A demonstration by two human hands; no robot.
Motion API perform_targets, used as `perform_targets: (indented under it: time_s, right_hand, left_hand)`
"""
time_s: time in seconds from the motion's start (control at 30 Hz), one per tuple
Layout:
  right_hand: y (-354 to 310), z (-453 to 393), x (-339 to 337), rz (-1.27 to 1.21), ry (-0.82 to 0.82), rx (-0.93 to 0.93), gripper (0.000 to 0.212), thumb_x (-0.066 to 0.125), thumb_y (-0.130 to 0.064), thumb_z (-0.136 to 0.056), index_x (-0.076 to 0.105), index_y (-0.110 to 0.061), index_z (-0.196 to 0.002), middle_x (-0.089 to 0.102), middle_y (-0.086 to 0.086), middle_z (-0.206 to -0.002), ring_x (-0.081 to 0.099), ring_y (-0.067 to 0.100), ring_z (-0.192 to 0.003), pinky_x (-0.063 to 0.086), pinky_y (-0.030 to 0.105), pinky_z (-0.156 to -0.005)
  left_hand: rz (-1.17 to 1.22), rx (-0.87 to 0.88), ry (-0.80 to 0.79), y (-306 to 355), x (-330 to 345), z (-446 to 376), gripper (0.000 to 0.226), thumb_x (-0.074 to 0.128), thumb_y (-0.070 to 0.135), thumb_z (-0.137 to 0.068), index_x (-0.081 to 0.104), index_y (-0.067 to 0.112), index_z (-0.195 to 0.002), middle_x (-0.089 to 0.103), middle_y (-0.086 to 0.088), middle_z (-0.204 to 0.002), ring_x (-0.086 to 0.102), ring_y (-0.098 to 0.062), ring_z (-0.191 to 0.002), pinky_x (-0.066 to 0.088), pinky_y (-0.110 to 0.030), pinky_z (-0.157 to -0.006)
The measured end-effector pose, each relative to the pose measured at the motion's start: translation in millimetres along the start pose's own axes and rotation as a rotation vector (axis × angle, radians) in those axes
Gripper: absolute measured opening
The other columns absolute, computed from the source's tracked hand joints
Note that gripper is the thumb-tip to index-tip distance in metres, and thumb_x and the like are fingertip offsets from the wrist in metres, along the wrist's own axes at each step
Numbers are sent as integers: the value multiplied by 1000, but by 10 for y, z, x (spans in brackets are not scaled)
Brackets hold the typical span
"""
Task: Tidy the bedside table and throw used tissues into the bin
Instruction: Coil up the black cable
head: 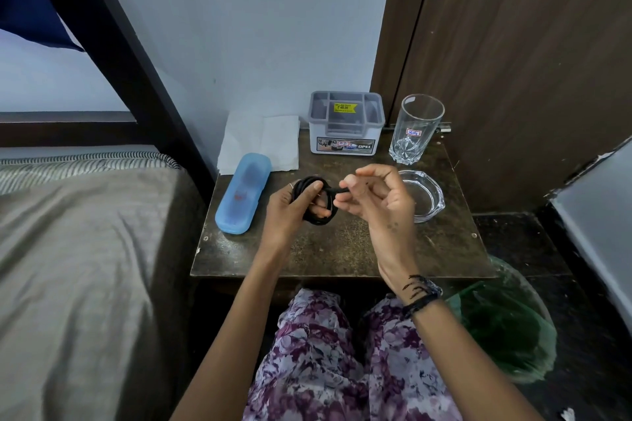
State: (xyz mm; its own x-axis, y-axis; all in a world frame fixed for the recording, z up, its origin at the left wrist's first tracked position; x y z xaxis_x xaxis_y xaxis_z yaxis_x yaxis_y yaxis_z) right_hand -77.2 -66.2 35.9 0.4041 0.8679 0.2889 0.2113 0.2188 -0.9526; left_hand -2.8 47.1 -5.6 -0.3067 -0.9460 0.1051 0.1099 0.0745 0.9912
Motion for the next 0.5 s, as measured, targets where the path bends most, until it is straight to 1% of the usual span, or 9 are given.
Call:
perform_targets:
  time_s: [0.07, 0.1, 0.13, 0.17, 0.23, 0.3, 0.4, 0.5]
  right_hand:
    - [15, -3, -20, 49, 4, 3, 13, 67, -9, -81, 57, -12, -89, 67, 2, -79, 66, 16, -67, 58, 28, -67]
    - [20, -8, -36, 75, 6, 0, 12, 66, -6, -82, 58, -12, -88, 67, 3, -79, 66, 16, -66, 58, 28, -67]
    - [26, -17, -54, 96, 6, 1, 12, 66, -5, -83, 58, -12, -88, 67, 6, -80, 66, 16, -66, 58, 29, -67]
    - [29, -22, -76, 120, 4, -1, 12, 65, -4, -83, 59, -13, -89, 67, 9, -82, 66, 17, -67, 58, 30, -68]
    - [45, -23, -130, 180, -3, -13, 14, 63, -3, -85, 59, -15, -91, 68, 13, -85, 67, 18, -70, 58, 30, -69]
    - [68, -15, -188, 262, -18, -29, 16, 60, -4, -87, 60, -18, -94, 70, 10, -88, 69, 19, -74, 57, 29, -72]
    - [107, 1, -269, 395, -55, -22, 22, 58, -4, -88, 64, -23, -97, 71, -2, -93, 70, 10, -82, 55, 21, -77]
    - [134, -22, -352, 608, -87, -65, 22, 62, -9, -87, 69, -21, -104, 68, -9, -96, 65, 2, -89, 47, 9, -79]
  left_hand:
    - [-66, 47, 38, -18, -24, 0, 7, 57, 12, -90, 61, 8, -86, 64, 1, -57, 61, -9, -48, 52, -21, -59]
    - [-104, 69, 46, -24, -36, 3, 2, 59, 12, -89, 60, 11, -89, 63, -1, -59, 61, -12, -49, 51, -23, -60]
    - [-147, 87, 45, -27, -47, 9, 2, 59, 12, -88, 61, 14, -89, 63, -3, -60, 62, -13, -49, 51, -23, -60]
    - [-205, 105, 41, -31, -58, 16, 2, 60, 14, -88, 61, 15, -88, 63, -3, -61, 62, -12, -51, 50, -22, -60]
    - [-335, 154, 41, -34, -75, 23, 4, 61, 17, -88, 62, 14, -87, 64, 0, -65, 60, -4, -55, 48, -17, -60]
    - [-420, 191, 56, -25, -87, 25, 12, 61, 21, -88, 62, 9, -89, 65, 2, -71, 59, 1, -61, 46, -15, -61]
    - [-382, 166, 60, -5, -77, 27, 19, 59, 23, -89, 60, 4, -92, 68, 3, -75, 65, 3, -65, 50, -17, -65]
    - [-222, 115, 117, 5, -45, 36, 15, 56, 21, -91, 60, 6, -91, 68, 3, -74, 67, -3, -65, 54, -20, -69]
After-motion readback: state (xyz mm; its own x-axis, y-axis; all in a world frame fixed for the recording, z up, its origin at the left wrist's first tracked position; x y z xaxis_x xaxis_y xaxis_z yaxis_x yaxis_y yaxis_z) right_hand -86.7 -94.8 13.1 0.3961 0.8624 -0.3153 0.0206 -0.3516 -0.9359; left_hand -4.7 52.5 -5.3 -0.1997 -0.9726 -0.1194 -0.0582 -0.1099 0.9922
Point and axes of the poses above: each hand's wrist, its own z-axis away from the middle knuckle, its own x-axis out of the palm, y = z × x, the point moved 2 cm from there along -z, towards the middle knuckle
